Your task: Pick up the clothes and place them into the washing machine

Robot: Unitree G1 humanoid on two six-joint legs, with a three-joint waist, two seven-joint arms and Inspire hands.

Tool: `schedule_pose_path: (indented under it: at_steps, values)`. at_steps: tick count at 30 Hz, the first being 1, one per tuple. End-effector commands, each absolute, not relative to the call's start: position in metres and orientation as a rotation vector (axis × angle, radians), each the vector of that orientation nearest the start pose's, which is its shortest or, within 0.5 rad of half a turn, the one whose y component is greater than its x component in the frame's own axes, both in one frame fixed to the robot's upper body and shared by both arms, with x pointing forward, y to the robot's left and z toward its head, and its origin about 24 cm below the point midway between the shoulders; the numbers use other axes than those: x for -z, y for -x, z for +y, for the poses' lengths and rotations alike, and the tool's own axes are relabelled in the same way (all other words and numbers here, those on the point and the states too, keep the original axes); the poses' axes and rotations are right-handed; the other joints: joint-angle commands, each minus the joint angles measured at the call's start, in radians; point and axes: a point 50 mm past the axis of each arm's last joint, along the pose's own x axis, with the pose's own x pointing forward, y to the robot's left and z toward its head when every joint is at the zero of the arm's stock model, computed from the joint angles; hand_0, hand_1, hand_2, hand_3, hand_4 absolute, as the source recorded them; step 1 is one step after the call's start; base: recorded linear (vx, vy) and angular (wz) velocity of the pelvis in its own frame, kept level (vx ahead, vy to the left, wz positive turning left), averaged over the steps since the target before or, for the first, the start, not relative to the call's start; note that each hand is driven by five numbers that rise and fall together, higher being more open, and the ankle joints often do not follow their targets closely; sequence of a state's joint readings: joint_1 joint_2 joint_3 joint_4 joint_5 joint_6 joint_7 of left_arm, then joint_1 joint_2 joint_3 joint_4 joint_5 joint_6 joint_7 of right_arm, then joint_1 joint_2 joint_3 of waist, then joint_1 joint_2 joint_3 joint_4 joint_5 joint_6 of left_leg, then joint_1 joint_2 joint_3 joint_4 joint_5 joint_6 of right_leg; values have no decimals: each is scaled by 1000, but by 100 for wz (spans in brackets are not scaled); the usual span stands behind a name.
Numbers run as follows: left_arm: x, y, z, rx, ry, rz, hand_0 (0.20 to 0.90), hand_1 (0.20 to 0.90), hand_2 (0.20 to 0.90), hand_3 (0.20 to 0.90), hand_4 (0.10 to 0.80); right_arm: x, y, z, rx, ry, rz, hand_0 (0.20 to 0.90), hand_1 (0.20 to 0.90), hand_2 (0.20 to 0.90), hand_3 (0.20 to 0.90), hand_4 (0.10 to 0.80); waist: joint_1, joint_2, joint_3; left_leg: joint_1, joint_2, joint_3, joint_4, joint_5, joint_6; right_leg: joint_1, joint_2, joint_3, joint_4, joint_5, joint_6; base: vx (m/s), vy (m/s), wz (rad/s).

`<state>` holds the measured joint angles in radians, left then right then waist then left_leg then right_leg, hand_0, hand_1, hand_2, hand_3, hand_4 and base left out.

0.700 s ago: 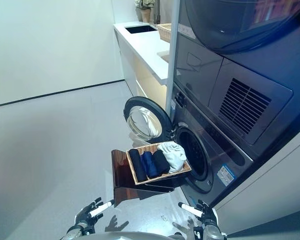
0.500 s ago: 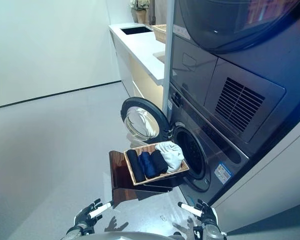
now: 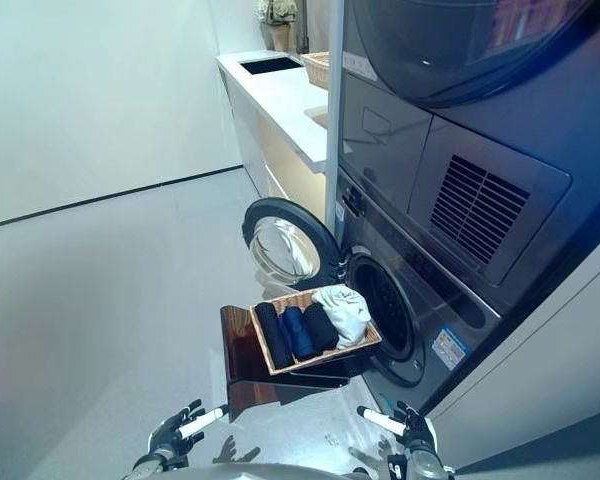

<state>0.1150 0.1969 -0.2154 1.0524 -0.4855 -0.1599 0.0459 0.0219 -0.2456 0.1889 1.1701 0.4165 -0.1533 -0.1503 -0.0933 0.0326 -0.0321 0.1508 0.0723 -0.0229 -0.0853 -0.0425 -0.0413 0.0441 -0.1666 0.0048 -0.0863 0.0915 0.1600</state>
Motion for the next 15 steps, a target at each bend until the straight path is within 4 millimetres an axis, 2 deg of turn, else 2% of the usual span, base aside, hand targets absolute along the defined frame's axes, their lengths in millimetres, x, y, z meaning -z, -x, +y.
schedule_pose_path:
  at_steps: [1, 9, 15]
  values:
    - [142, -130, 218, -254, 81, 853, 900, 900, 900, 900, 800, 140, -140, -242, 370, 53, 900, 900, 900, 900, 900, 800, 9, -52, -7, -1, 8, -18, -2, -20, -32, -27, -51, 4, 46, 4, 26, 23, 16, -5]
    - [140, -134, 219, -246, 78, 839, 900, 900, 900, 900, 800, 136, -150, -240, 355, 50, 866, 900, 900, 900, 900, 800, 10, -65, 15, 1, 9, -17, 19, -35, -21, -54, -55, 25, 117, -18, 32, 7, 10, -1]
    - [136, -140, 223, -253, 66, 815, 900, 900, 900, 900, 800, 133, -156, -242, 373, 35, 847, 900, 900, 900, 900, 800, 14, -79, 40, -23, -27, -29, 112, -90, 7, -73, -80, 42, 210, -34, 49, 24, 54, 0]
